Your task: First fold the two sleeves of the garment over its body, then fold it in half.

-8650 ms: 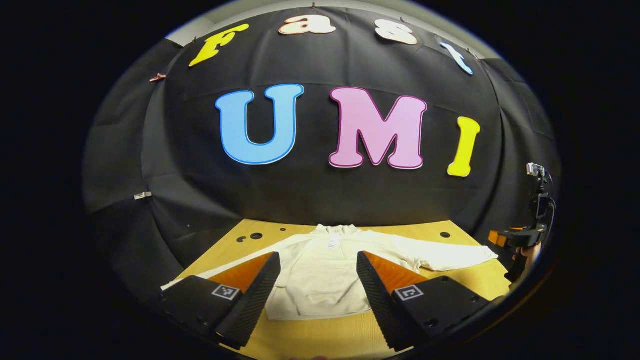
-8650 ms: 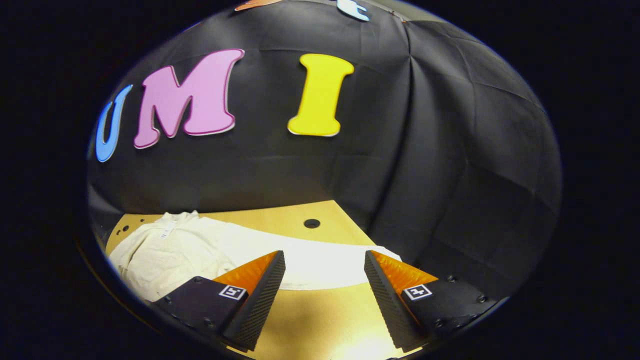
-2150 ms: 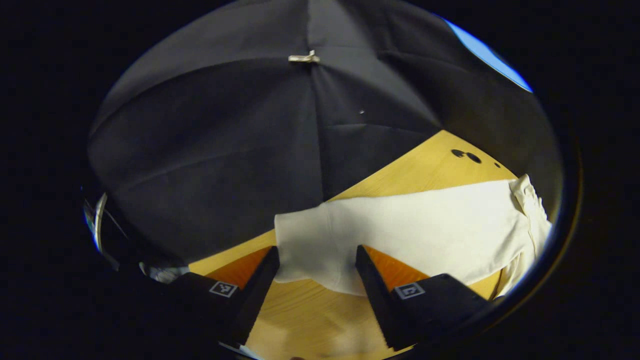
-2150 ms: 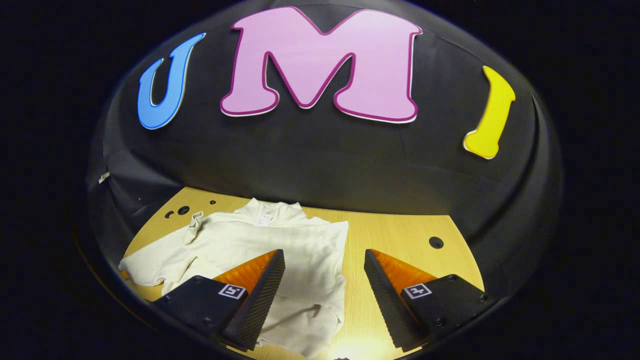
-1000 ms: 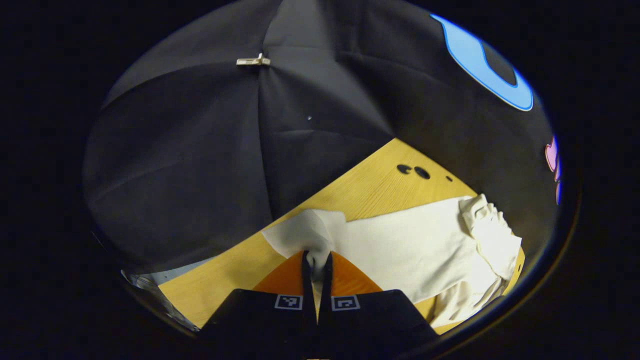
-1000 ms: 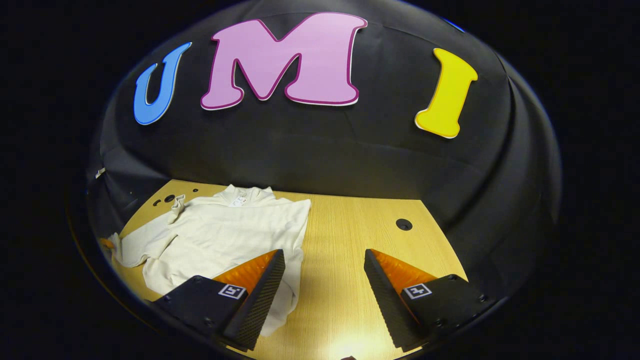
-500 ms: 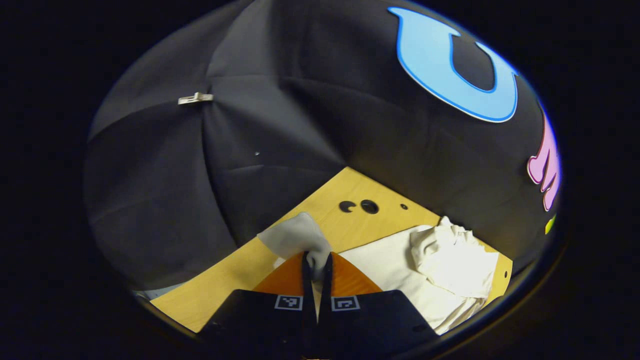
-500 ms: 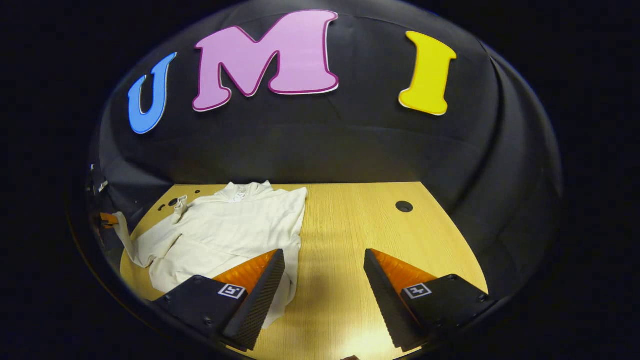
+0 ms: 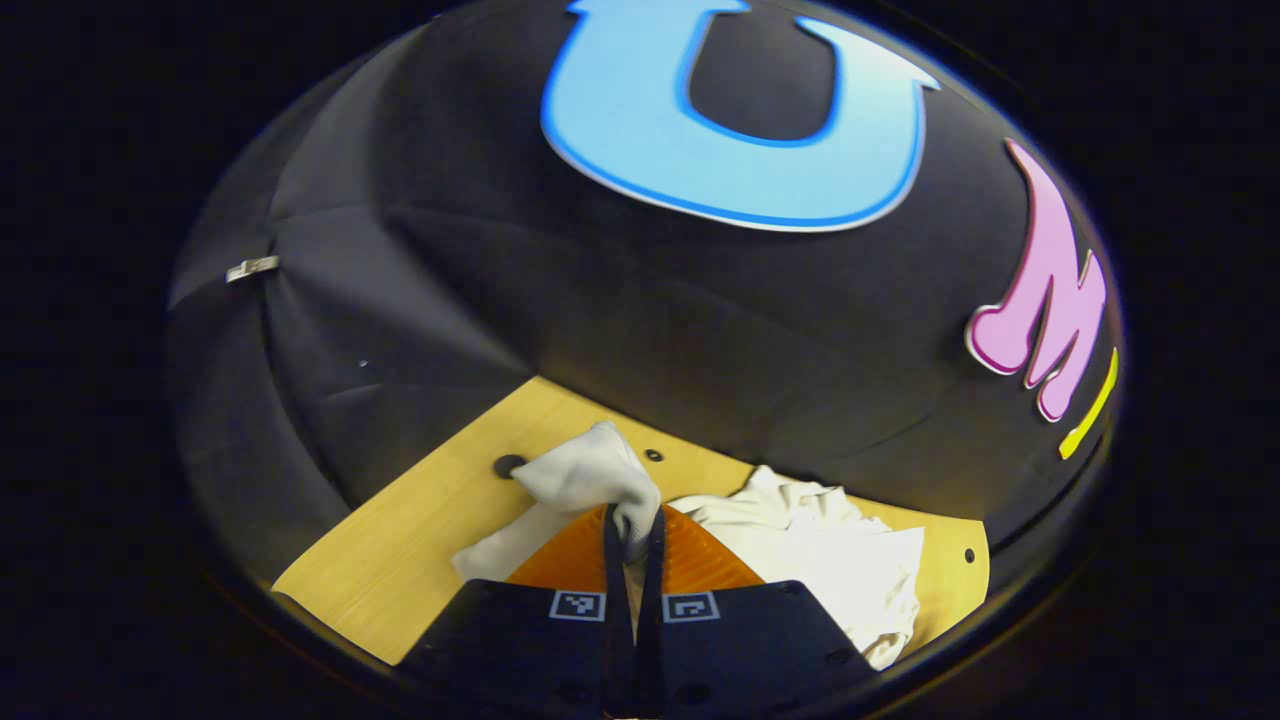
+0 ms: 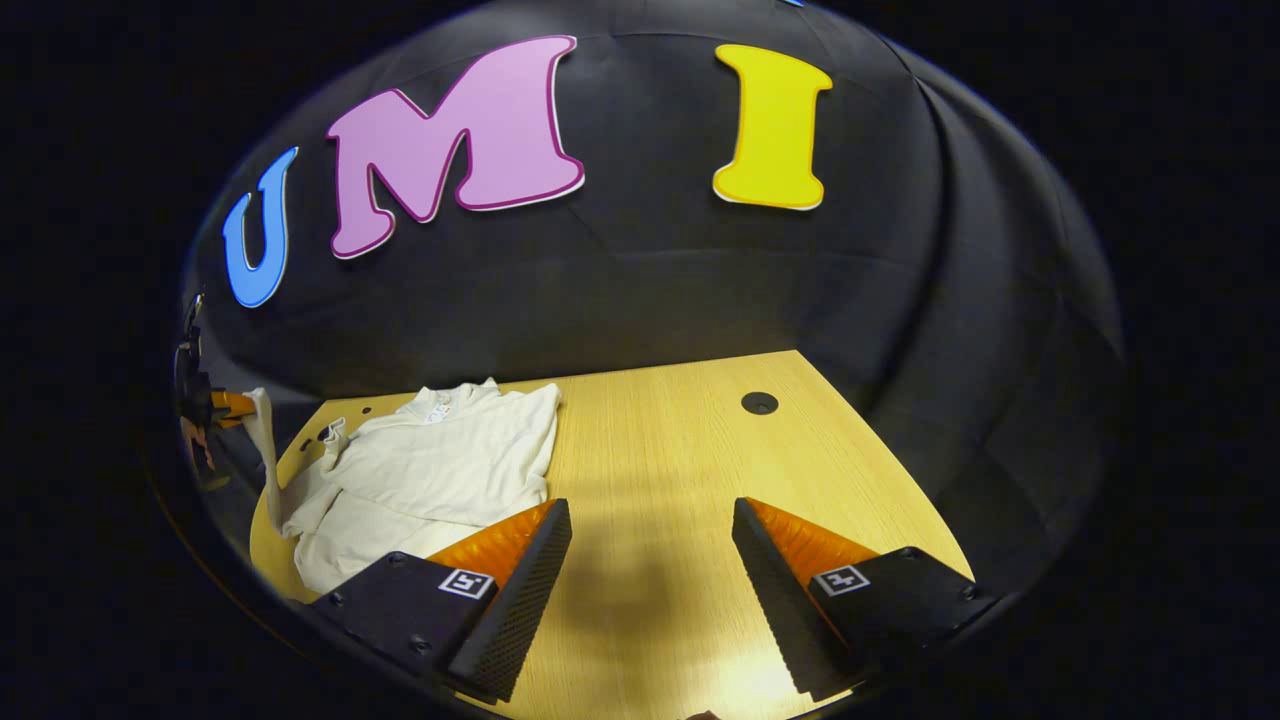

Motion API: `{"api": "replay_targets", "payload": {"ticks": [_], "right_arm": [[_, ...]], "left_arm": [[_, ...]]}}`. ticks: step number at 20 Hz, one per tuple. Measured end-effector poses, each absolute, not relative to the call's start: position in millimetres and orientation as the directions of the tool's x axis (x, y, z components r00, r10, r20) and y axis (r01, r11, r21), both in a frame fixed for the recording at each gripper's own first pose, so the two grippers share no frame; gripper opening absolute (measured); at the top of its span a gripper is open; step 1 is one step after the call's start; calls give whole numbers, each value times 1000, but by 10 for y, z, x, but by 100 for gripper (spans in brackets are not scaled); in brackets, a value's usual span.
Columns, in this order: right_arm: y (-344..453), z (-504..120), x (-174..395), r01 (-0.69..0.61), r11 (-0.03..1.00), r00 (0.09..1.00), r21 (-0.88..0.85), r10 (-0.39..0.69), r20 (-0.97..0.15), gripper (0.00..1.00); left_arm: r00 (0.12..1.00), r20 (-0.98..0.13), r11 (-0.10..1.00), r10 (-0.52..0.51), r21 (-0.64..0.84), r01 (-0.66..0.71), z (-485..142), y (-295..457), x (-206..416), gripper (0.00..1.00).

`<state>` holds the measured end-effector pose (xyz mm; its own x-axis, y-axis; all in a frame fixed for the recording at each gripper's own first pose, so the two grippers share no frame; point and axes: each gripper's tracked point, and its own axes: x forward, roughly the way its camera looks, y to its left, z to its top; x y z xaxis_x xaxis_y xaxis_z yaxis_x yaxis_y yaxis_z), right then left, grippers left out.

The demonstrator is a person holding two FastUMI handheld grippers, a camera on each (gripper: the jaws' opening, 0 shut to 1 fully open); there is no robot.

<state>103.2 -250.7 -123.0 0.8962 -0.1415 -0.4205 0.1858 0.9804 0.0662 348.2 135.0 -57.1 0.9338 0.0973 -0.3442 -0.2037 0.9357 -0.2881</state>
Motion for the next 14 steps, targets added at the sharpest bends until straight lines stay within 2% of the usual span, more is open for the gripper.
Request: {"api": "replay_targets", "payload": {"ticks": [1, 2, 6, 11, 14], "right_arm": [[-2586, -1286, 1009, 192, 980, 890, 54, -150, -431, 100], [-2696, -1324, 977, 210, 977, 883, 46, -169, -438, 100], [-3050, -1387, 856, 276, 958, 876, 72, -220, -430, 99], [-3178, -1639, 668, 313, 945, 851, 95, -235, -470, 99], [-3146, -1761, 561, 318, 941, 842, 121, -221, -491, 99]], "left_arm": [[940, -334, 945, 74, -278, -173, -512, 1163, 3557, 11], [944, -328, 952, 45, -274, -140, -467, 969, 3647, 6], [942, -322, 972, -97, -234, 21, -404, 85, 3893, 6], [891, -343, 948, -298, -215, 234, -575, -1272, 4058, 6], [856, -359, 928, -372, -174, 330, -749, -1908, 4079, 6]]}}
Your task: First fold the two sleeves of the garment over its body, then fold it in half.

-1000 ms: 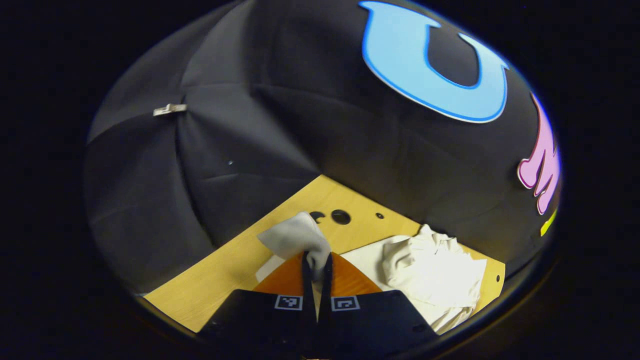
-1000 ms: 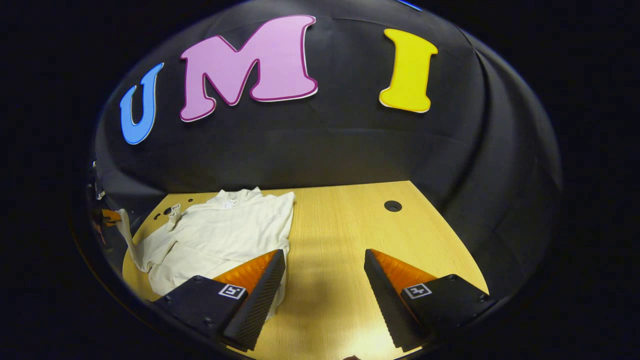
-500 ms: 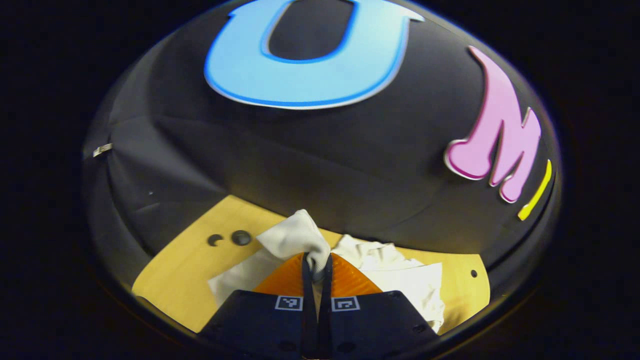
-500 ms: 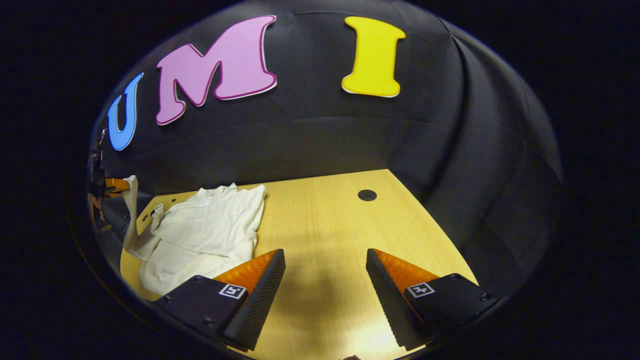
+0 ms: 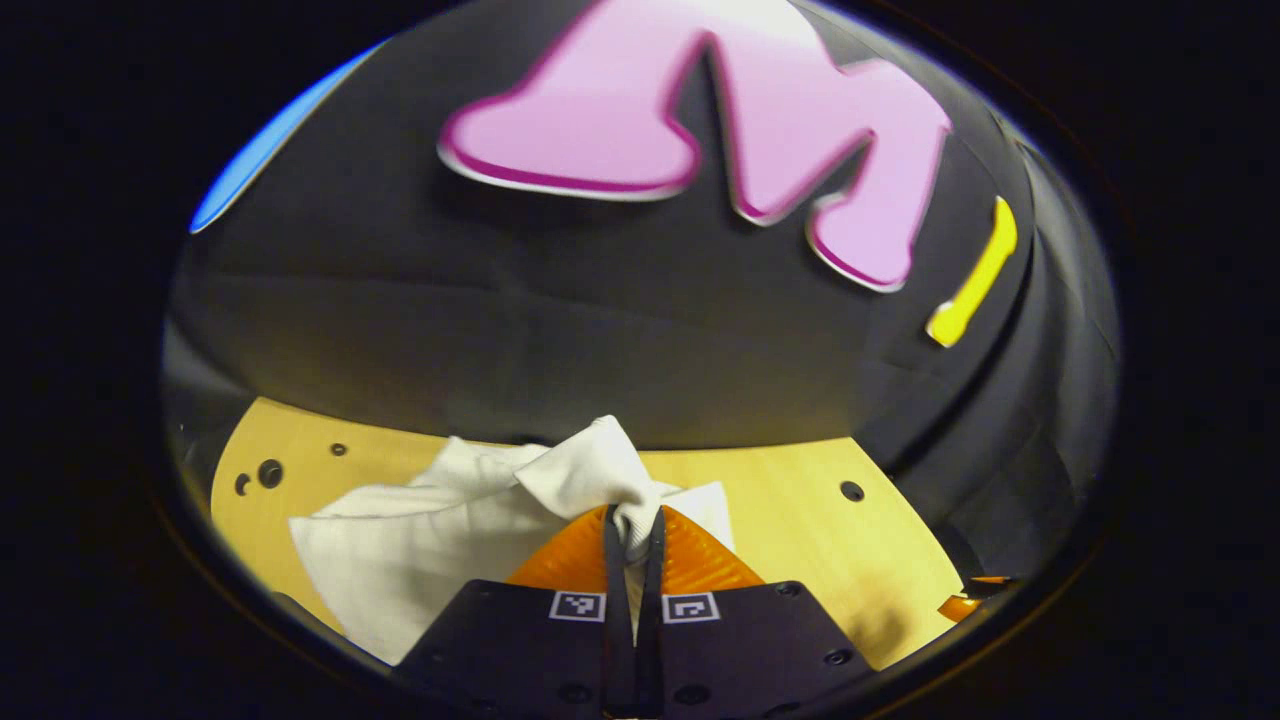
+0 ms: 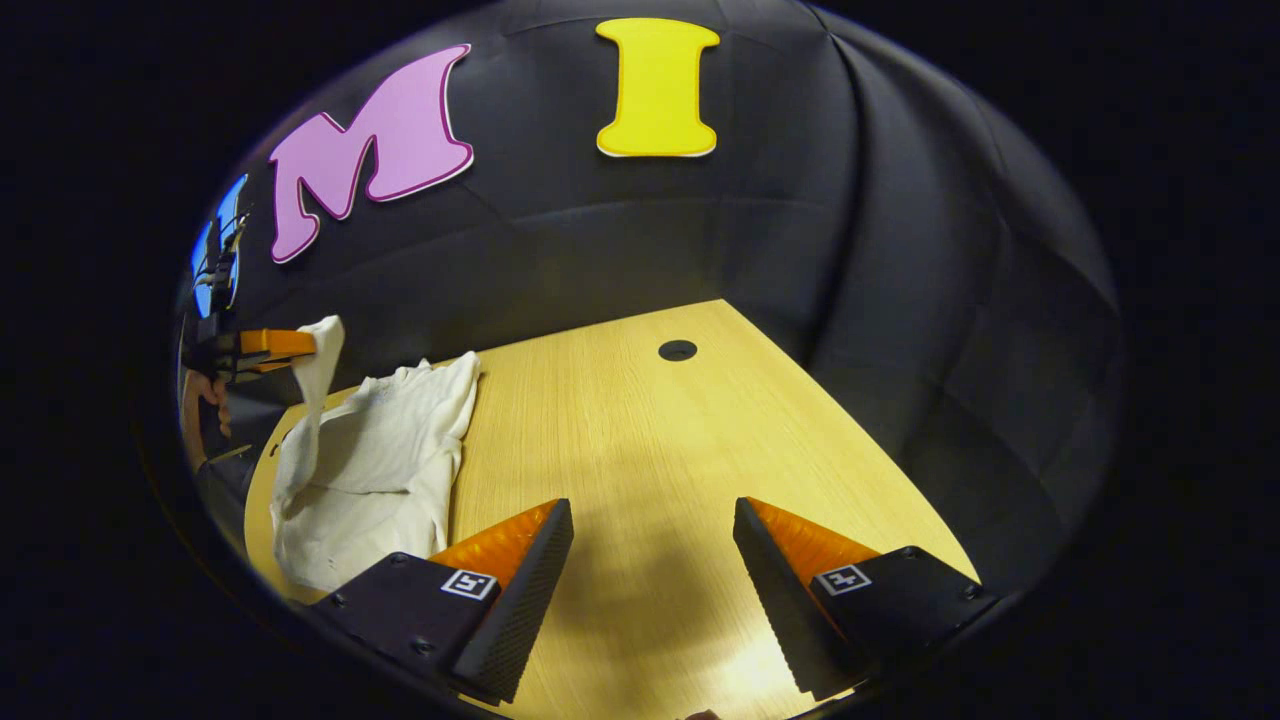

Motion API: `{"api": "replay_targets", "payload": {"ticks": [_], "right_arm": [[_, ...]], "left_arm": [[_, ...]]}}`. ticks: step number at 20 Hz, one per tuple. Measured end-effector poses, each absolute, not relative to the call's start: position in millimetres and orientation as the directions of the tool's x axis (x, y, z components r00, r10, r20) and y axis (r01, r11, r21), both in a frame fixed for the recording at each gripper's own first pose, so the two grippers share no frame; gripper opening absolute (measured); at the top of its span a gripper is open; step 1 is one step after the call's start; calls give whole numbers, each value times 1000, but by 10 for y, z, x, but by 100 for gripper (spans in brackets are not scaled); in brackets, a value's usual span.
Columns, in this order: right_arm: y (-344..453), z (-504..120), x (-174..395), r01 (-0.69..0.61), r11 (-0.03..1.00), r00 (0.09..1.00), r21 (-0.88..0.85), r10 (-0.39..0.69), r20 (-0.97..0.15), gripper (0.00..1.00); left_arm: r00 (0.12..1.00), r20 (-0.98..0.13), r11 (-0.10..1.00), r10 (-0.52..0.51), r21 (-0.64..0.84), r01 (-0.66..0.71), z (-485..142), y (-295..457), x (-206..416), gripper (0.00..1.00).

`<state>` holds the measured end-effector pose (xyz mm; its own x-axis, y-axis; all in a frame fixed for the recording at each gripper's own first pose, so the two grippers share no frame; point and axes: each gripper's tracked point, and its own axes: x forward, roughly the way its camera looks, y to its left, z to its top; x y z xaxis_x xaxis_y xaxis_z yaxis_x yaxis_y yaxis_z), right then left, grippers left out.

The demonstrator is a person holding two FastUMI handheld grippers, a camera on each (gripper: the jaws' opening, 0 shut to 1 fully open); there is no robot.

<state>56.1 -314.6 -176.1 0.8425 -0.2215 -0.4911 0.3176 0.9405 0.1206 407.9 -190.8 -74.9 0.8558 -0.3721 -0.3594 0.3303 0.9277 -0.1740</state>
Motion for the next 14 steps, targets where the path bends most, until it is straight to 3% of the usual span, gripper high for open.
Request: {"api": "replay_targets", "payload": {"ticks": [5, 9, 10, 14], "right_arm": [[-3211, -1828, 483, 347, 925, 836, 153, -231, -498, 99], [-3091, -1907, 424, 349, 922, 829, 167, -220, -514, 99], [-3041, -1923, 434, 345, 923, 830, 171, -215, -515, 99], [-2745, -1876, 508, 309, 933, 846, 187, -179, -502, 99]], "left_arm": [[818, -415, 911, -398, -77, 404, -1100, -2385, 4121, 9], [803, -462, 920, -376, -81, 384, -1325, -2478, 4112, 27], [801, -450, 914, -394, -100, 393, -1308, -2511, 4079, 33], [816, -398, 905, -419, -105, 413, -1057, -2348, 3862, 79]]}}
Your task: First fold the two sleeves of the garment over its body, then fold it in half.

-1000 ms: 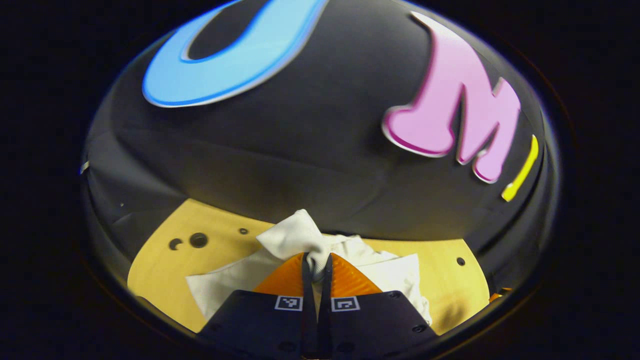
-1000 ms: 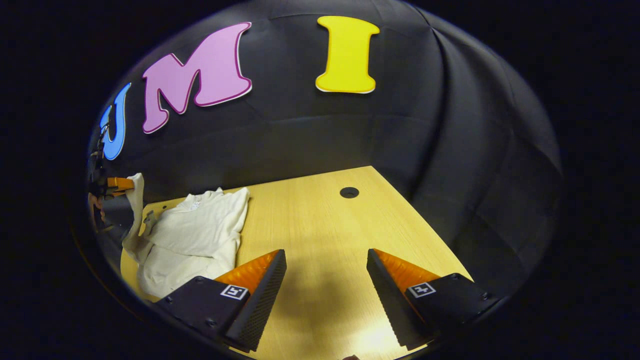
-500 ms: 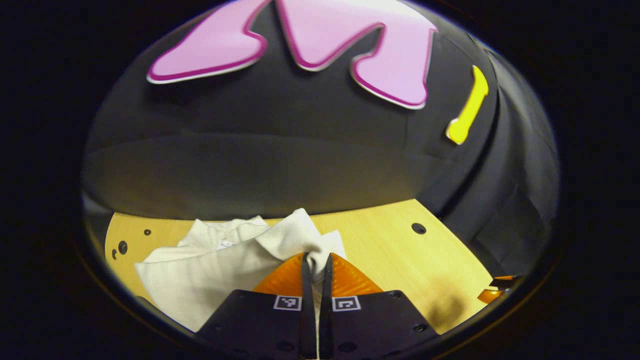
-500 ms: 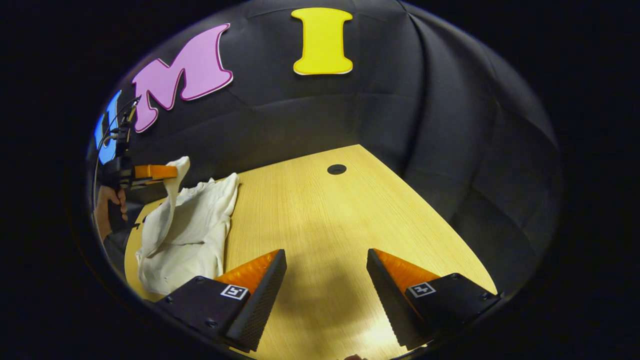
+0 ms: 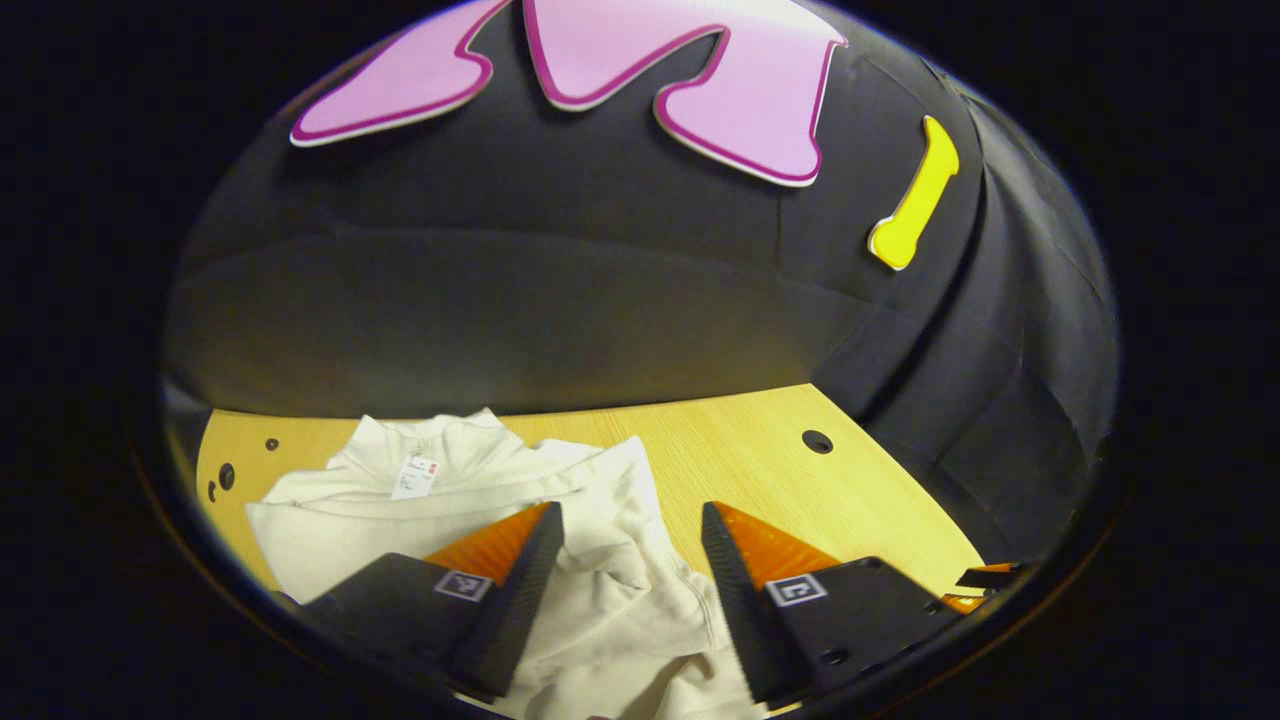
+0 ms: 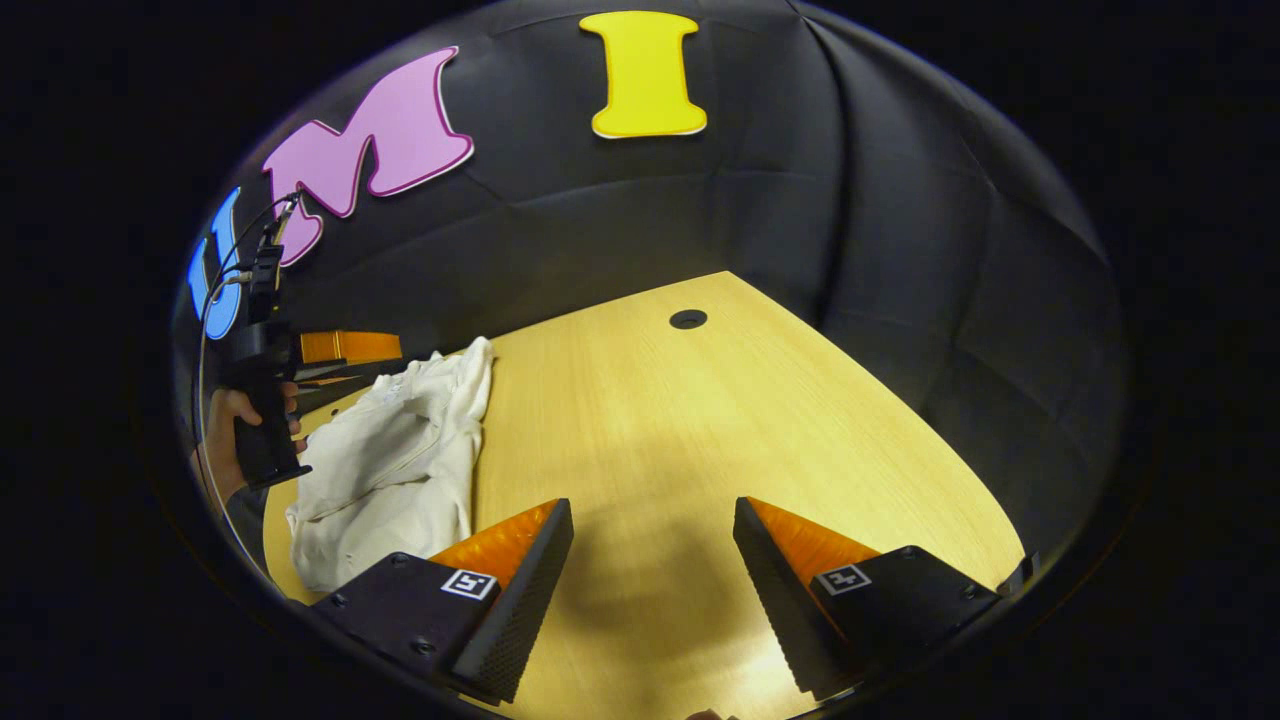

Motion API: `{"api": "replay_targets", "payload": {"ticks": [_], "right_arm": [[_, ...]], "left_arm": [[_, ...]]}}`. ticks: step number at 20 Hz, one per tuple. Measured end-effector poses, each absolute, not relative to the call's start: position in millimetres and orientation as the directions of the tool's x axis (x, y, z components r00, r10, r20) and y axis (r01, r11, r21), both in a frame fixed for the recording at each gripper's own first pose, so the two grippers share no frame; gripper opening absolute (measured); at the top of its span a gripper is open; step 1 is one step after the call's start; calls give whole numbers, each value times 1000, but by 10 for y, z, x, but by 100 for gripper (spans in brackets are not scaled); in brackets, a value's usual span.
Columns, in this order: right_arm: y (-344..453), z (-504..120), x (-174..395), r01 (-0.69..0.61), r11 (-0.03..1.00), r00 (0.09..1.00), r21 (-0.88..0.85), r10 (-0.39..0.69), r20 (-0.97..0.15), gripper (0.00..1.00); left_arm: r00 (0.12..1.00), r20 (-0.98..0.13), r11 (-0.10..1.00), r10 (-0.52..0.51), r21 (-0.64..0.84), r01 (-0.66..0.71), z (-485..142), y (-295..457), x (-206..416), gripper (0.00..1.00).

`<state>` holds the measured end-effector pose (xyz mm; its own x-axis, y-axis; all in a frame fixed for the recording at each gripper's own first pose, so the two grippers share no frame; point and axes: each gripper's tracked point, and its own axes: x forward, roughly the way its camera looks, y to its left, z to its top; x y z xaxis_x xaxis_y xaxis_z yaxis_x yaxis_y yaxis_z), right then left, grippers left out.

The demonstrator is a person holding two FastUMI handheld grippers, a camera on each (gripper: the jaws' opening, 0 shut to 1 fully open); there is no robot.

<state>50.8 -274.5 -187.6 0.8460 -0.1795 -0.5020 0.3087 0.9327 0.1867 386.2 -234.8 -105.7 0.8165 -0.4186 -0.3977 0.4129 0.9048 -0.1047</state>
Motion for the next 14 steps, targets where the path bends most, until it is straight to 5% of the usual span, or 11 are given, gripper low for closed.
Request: {"api": "replay_targets", "payload": {"ticks": [2, 7, 14], "right_arm": [[-2563, -1858, 549, 284, 939, 852, 192, -156, -499, 99], [-2098, -1840, 669, 227, 956, 860, 185, -108, -498, 99], [-1396, -1973, 844, 136, 978, 854, 159, -34, -518, 99]], "left_arm": [[841, -390, 922, -376, -67, 381, -983, -2068, 3732, 97], [904, -356, 961, -237, 52, 273, -1029, -1099, 3265, 98], [893, -442, 996, -86, -11, 90, -1543, 202, 2491, 98]]}}
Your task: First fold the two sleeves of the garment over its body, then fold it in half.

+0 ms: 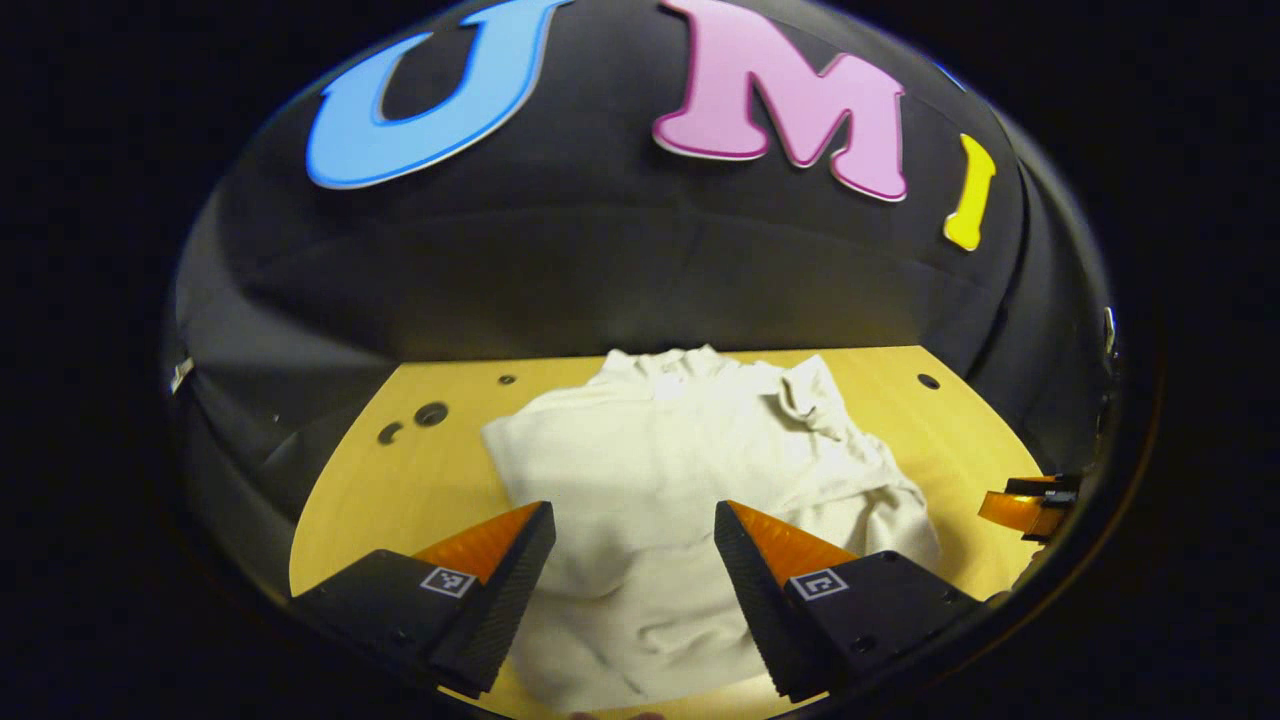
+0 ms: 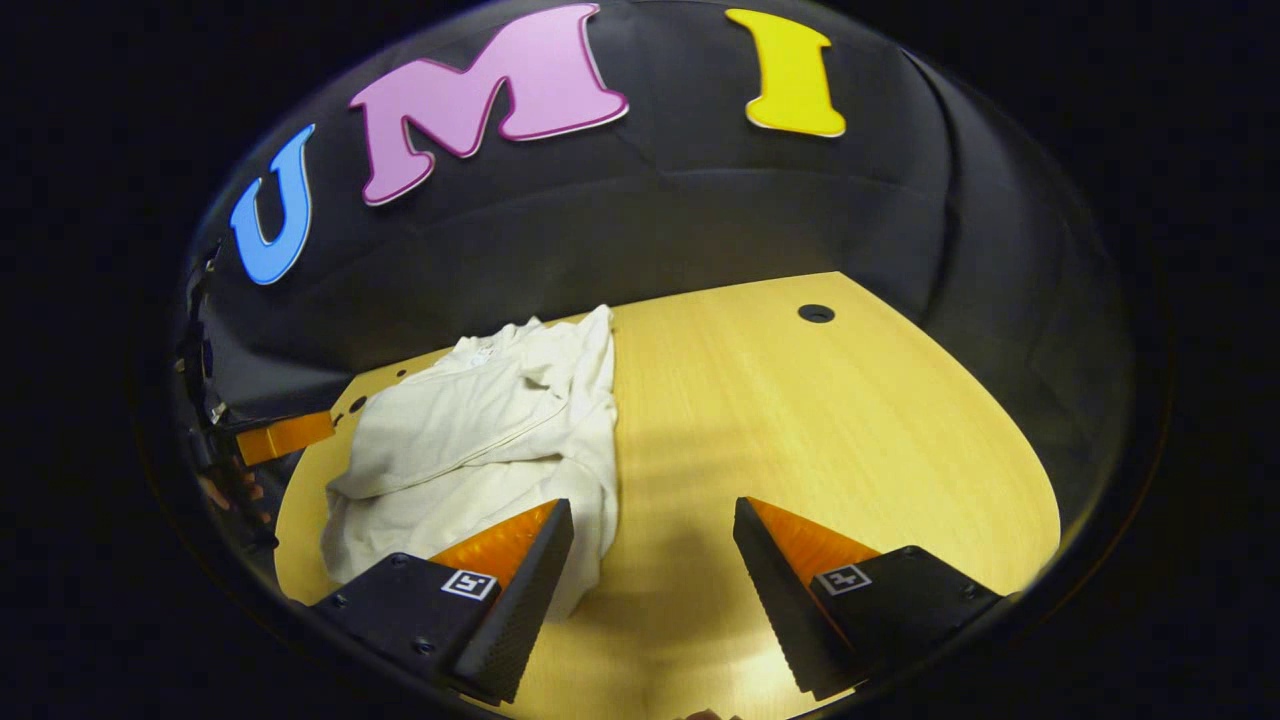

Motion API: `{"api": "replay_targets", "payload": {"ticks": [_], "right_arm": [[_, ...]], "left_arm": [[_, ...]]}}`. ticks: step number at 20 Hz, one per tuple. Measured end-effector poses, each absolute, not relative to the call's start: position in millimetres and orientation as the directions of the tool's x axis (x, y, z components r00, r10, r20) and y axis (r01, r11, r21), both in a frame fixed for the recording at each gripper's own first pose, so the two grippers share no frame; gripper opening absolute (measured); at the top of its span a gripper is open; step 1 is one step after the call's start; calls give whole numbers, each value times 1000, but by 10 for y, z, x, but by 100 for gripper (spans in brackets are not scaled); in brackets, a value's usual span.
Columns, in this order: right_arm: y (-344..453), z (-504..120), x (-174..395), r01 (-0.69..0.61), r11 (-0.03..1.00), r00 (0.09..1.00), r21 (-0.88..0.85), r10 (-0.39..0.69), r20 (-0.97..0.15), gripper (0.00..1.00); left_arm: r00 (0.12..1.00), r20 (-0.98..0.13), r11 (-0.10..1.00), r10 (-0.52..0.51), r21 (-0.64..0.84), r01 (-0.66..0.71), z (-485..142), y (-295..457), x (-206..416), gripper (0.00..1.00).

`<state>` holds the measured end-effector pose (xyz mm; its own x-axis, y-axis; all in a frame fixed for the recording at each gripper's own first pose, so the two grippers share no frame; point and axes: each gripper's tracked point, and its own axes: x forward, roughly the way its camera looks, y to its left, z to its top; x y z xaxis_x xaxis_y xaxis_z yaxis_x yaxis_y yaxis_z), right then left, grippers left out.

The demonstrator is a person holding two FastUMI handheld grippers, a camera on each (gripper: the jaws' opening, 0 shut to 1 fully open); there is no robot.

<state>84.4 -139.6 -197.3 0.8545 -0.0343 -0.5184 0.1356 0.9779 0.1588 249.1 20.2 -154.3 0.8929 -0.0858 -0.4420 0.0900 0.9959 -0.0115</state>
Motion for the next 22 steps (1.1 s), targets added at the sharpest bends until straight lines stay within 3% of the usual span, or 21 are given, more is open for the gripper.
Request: {"api": "replay_targets", "payload": {"ticks": [6, 16, 21, 22], "right_arm": [[-1063, -2273, 1012, 152, 973, 819, 173, -26, -574, 99], [-754, -2749, 1025, 165, 974, 758, 158, -23, -651, 100], [-741, -2792, 1059, 156, 982, 767, 103, -55, -639, 99], [-696, -2801, 1077, 132, 986, 774, 99, -41, -631, 98]], "left_arm": [[844, -537, 995, -3, -89, -54, -2126, 910, 1941, 98], [768, -640, 975, -15, -179, -131, -2821, 786, 1639, 98], [778, -626, 995, 62, -24, -99, -2902, 686, 1691, 98], [783, -619, 996, 62, -16, -91, -2904, 623, 1722, 87]]}}
